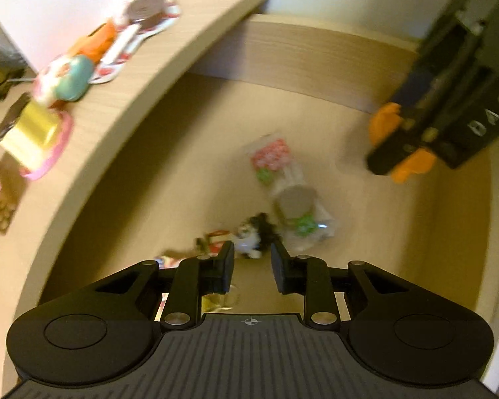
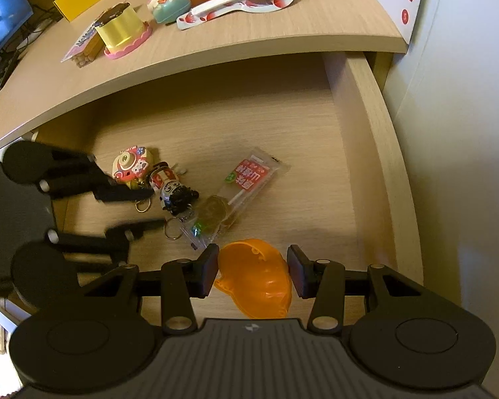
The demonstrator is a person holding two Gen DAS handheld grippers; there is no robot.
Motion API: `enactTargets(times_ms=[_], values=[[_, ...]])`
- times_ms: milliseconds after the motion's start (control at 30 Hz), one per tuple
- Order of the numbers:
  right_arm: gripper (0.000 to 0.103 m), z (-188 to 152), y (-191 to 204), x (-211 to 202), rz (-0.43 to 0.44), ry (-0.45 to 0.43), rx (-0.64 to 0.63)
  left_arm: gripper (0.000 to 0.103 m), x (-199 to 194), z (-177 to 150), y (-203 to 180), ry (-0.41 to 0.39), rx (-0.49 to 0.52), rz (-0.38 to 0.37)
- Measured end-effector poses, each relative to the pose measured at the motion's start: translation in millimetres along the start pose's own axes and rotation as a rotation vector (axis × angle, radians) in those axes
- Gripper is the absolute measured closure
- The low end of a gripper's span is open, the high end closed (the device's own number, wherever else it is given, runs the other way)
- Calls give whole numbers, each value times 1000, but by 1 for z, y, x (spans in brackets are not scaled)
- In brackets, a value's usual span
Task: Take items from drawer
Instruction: 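Grasp the black-haired doll keychain with the left gripper while the right holds the orange piece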
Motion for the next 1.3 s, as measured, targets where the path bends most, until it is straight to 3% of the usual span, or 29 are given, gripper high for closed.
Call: enactTargets(times_ms=[167, 367, 567, 633, 700, 833, 867, 967, 1100, 1167, 1300], values=[[58, 0, -1, 1, -8, -4, -1, 75, 9, 3, 9, 48, -125, -87], [58, -2, -3, 1, -24, -3, -2, 76, 21, 7, 6, 34, -251, -55], [58, -1, -5, 1, -31, -6, -6, 73, 34, 3, -15, 69, -201, -127], [58, -1, -6, 1, -35, -7, -6, 64, 33, 3, -16, 70, -203, -152], [58, -1, -7, 1, -41, -5, -7, 48, 32, 3, -18, 71, -182, -183], [58, 0, -7, 0, -44, -7, -8, 27, 29, 4, -30, 84, -87, -229], [58, 0, -7, 0, -47, -7, -10, 26, 29, 4, -33, 83, -70, -228], [58, 0, -8, -1, -73, -5, -39, 36, 16, 1, -33, 43, -38, -203], [58, 1, -9, -3, -78, -10, -45, 36, -12, -1, -11, -70, 16, -60], [58, 1, -11, -2, -80, -5, -42, 36, -11, 1, 5, -61, 40, 6], [58, 2, -12, 0, -81, 3, -40, 36, 8, 9, 22, -10, 54, 20]])
Point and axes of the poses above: each gripper's, at about its wrist camera, not at the fingertips, and x roughly the way its jaws point, y to its left, z to its top, the point moved 2 cm from there along x, roughly the way its jaws point, and after that the axes turned 4 degrees about z, right-handed, at the moved point
